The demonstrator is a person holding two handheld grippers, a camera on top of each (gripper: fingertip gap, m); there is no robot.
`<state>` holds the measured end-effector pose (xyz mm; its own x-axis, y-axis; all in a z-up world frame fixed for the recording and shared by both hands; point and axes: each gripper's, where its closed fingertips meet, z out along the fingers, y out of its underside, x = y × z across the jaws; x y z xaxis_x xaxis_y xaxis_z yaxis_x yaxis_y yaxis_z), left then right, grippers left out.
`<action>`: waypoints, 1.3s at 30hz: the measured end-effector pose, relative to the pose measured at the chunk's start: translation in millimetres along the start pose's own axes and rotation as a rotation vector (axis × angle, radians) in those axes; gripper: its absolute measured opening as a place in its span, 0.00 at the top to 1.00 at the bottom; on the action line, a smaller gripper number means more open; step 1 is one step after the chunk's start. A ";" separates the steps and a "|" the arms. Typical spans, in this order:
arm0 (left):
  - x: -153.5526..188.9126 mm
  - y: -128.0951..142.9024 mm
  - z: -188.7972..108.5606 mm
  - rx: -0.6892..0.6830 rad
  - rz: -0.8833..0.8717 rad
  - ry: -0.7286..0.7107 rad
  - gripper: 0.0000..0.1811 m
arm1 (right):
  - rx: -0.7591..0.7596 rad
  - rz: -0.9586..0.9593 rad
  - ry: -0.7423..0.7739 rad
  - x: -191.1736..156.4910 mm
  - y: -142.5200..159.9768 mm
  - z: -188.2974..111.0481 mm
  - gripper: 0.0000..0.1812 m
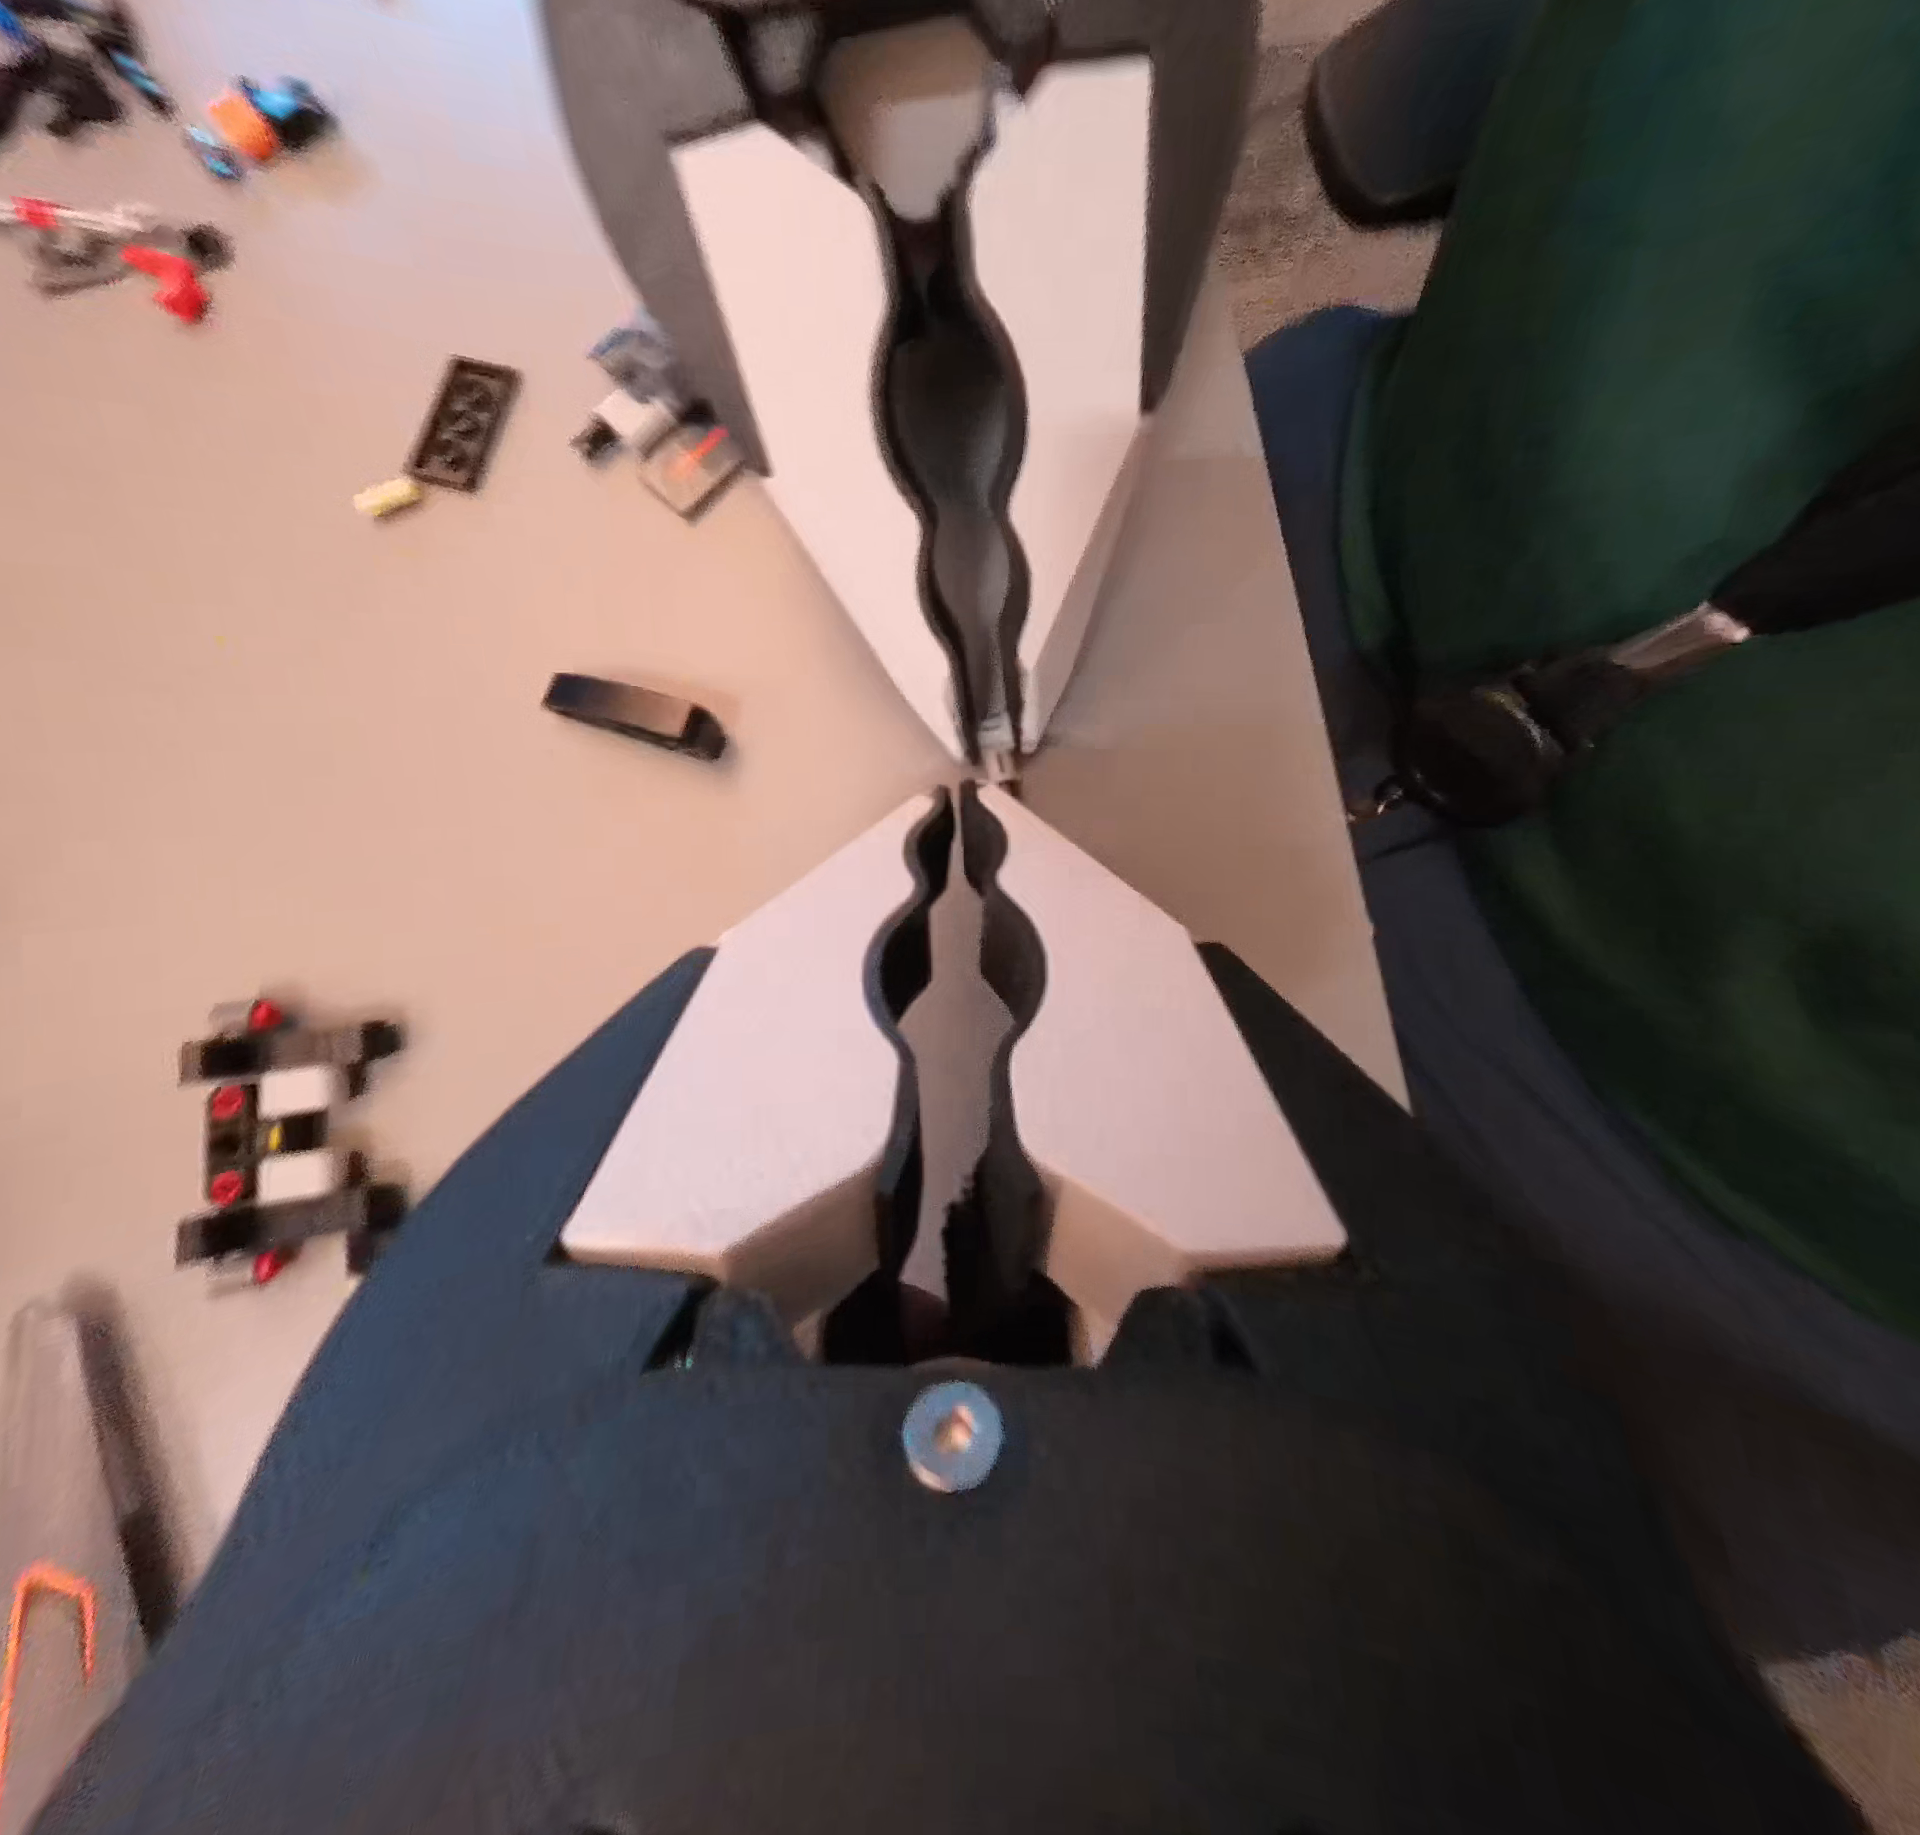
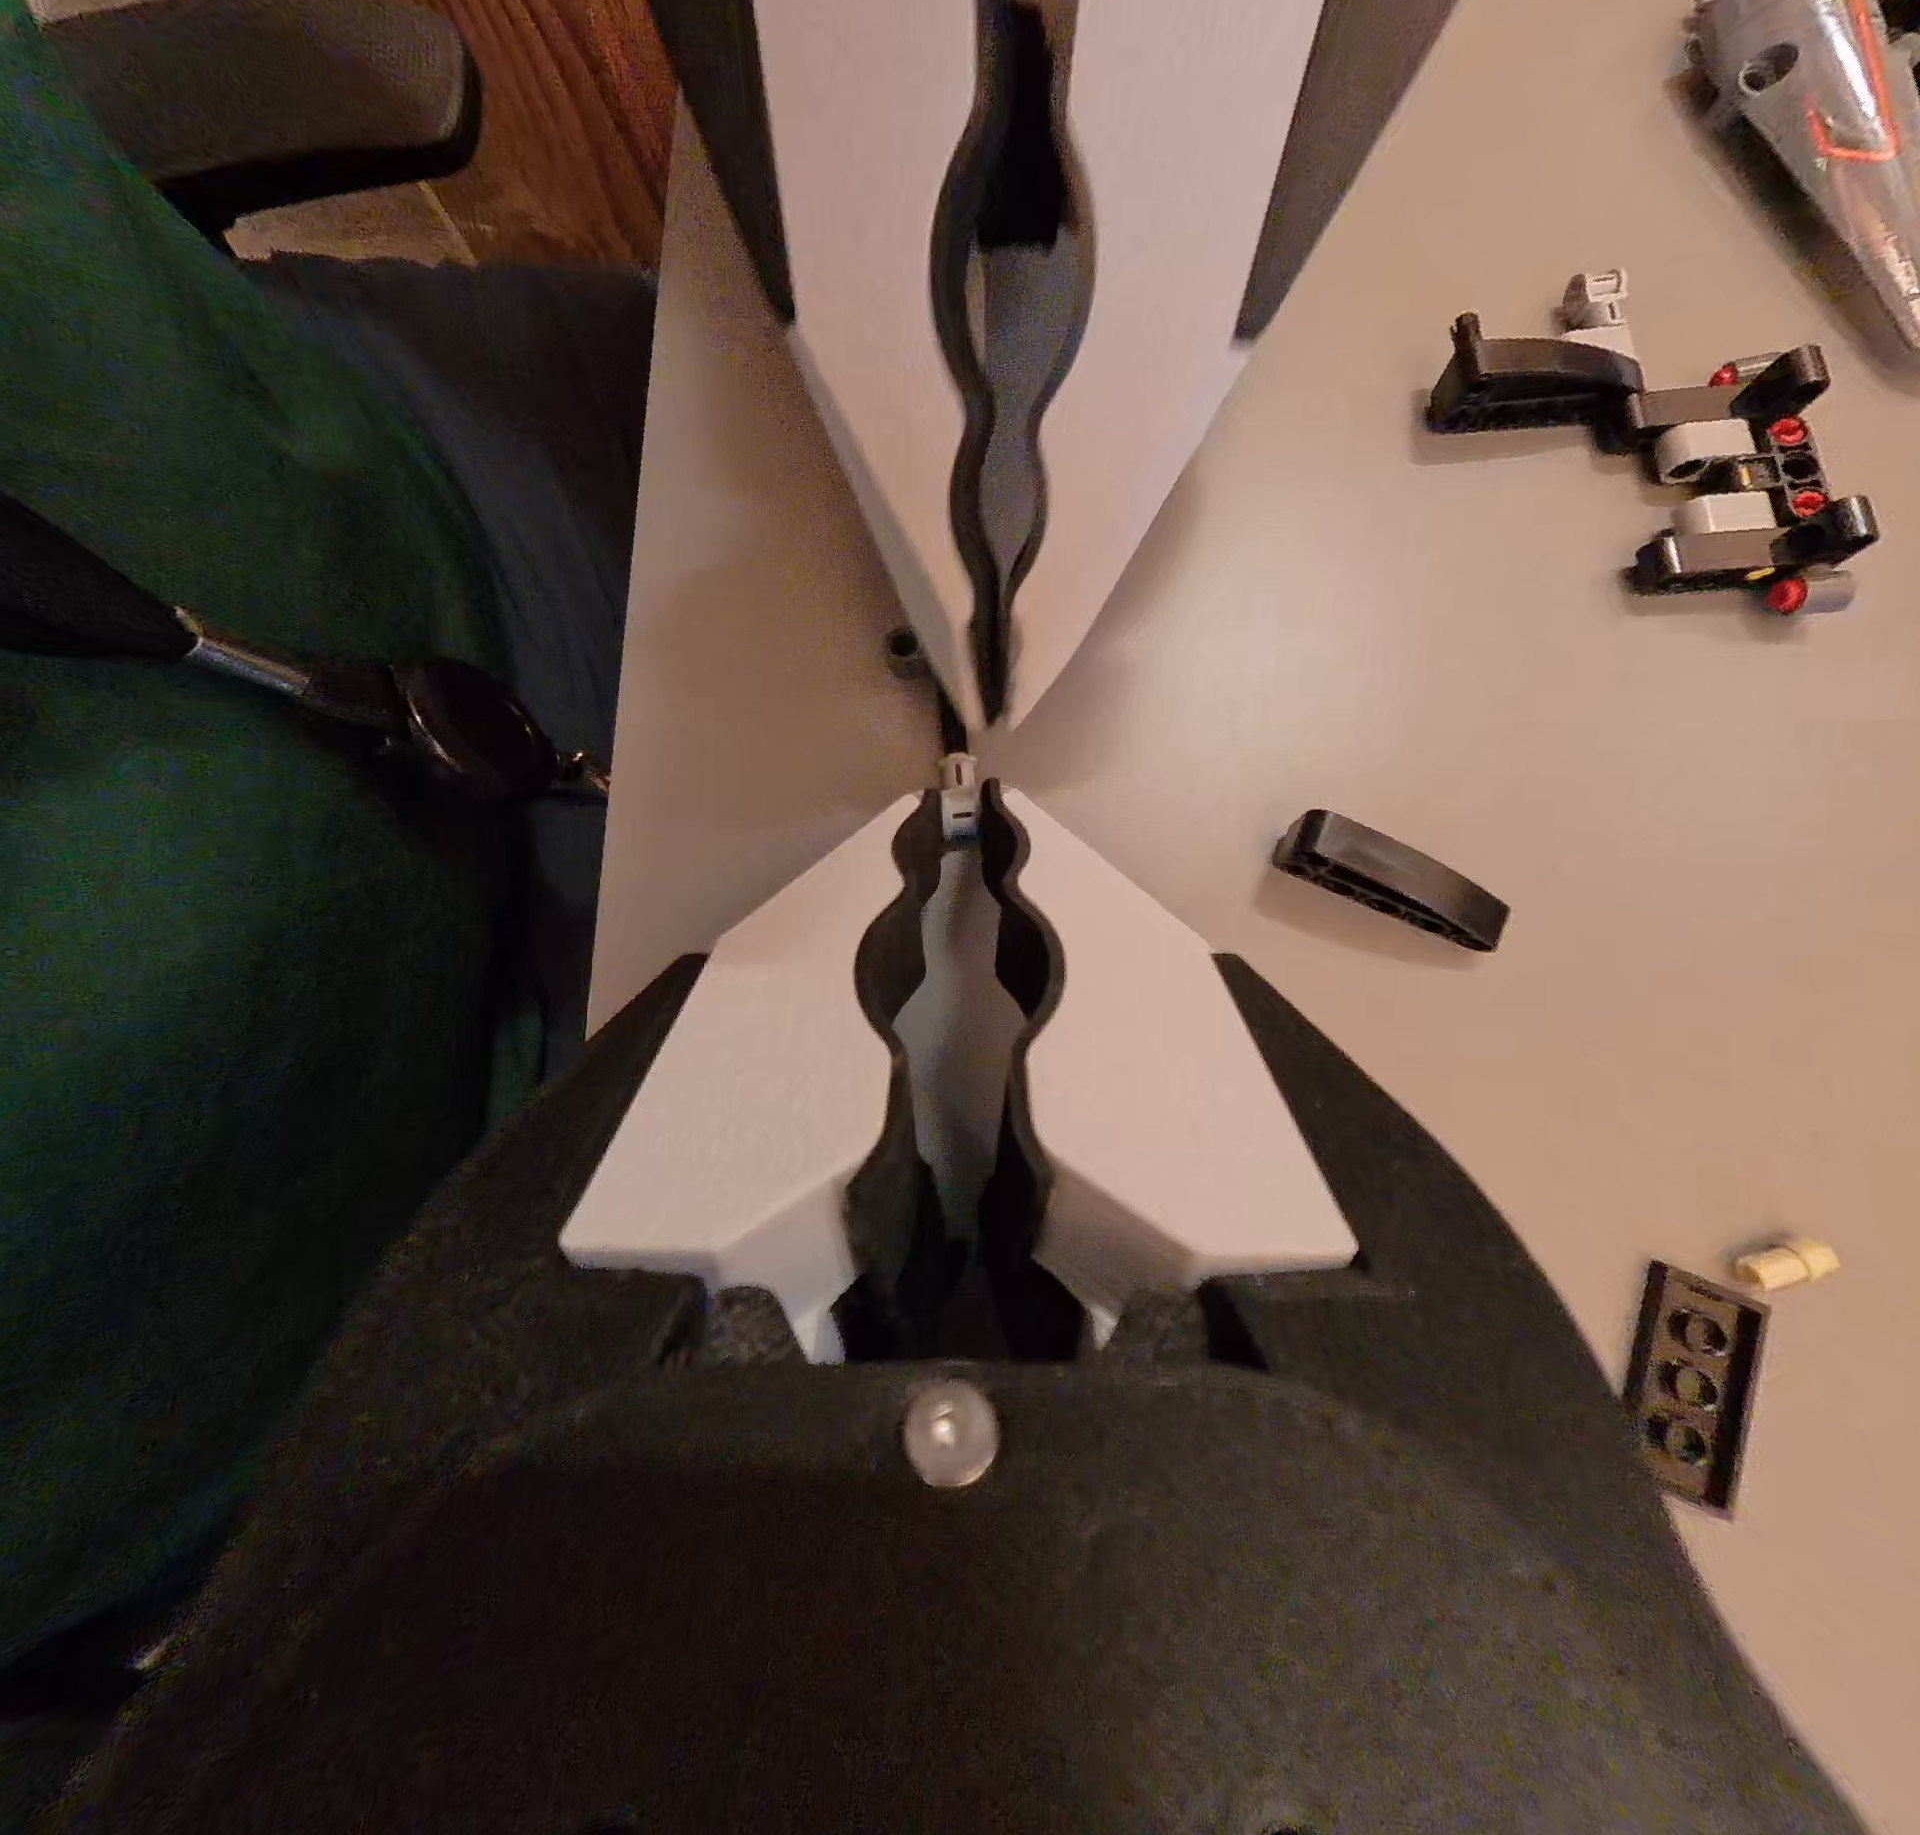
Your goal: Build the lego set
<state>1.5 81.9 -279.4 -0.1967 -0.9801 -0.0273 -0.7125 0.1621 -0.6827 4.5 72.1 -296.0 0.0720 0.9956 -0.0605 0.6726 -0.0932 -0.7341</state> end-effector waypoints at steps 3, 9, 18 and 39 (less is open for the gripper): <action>-2.6 0.7 -17.2 0.007 -0.044 -0.054 0.93 | 0.003 0.013 0.003 0.3 -0.2 0.1 0.97; 19.4 24.3 -10.1 -0.039 -0.135 -0.046 0.90 | 0.005 0.041 0.010 0.5 -0.3 0.0 0.97; 18.8 25.6 0.6 -0.048 -0.093 -0.082 0.93 | 0.003 0.044 0.020 0.4 -0.3 0.6 0.97; 18.2 24.2 1.3 -0.017 -0.018 0.057 0.94 | -0.013 -0.076 -0.066 0.6 -1.1 2.2 0.97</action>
<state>-18.5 67.8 -297.4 -0.2209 -0.9749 0.0268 -0.7274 0.1463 -0.6705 2.2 72.8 -296.7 -0.0277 0.9984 -0.0499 0.6840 -0.0175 -0.7293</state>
